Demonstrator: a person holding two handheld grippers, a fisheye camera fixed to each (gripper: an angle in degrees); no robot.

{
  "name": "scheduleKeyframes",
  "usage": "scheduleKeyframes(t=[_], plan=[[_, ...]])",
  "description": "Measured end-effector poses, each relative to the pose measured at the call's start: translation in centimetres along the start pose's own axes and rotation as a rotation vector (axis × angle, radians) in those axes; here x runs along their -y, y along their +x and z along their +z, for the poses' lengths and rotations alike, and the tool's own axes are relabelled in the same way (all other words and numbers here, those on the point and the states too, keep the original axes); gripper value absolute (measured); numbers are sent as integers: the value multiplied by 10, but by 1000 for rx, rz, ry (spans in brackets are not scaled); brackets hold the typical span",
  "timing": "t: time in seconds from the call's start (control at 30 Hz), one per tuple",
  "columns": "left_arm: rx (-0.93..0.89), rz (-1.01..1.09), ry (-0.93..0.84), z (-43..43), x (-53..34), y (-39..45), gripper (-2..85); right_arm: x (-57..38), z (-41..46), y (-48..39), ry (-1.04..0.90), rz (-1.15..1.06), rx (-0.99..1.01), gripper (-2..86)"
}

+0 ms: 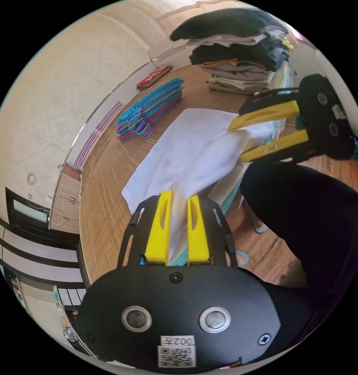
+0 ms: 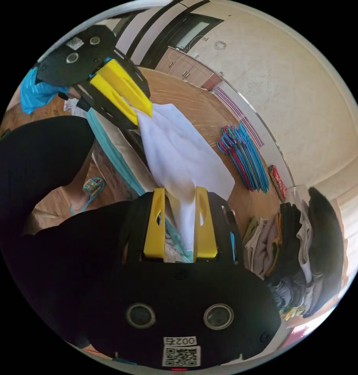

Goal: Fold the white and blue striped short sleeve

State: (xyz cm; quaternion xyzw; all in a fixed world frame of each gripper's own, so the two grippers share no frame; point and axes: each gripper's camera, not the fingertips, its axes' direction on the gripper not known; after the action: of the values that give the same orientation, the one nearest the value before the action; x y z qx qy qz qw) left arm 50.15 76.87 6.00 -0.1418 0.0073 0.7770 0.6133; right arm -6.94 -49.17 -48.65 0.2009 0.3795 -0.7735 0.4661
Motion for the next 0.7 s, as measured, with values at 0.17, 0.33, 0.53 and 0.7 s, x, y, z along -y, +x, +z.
scheduleKeyframes(t=[0.17,0.33,0.53,0.7], plan=[[-10,-19,-13,-8,3,-3,83,9,14,-3,-3,16,-102,100],[-8,-28,-53,-6,-4,3,101,-2,21,-3,-49,-26,-72,89],[20,-15,-121,1,-13,10,130,-24,26,11,-111,-40,-80,81],[64,31,-148,-1,-19,17,133,-33,26,19,-129,-62,-115,45]])
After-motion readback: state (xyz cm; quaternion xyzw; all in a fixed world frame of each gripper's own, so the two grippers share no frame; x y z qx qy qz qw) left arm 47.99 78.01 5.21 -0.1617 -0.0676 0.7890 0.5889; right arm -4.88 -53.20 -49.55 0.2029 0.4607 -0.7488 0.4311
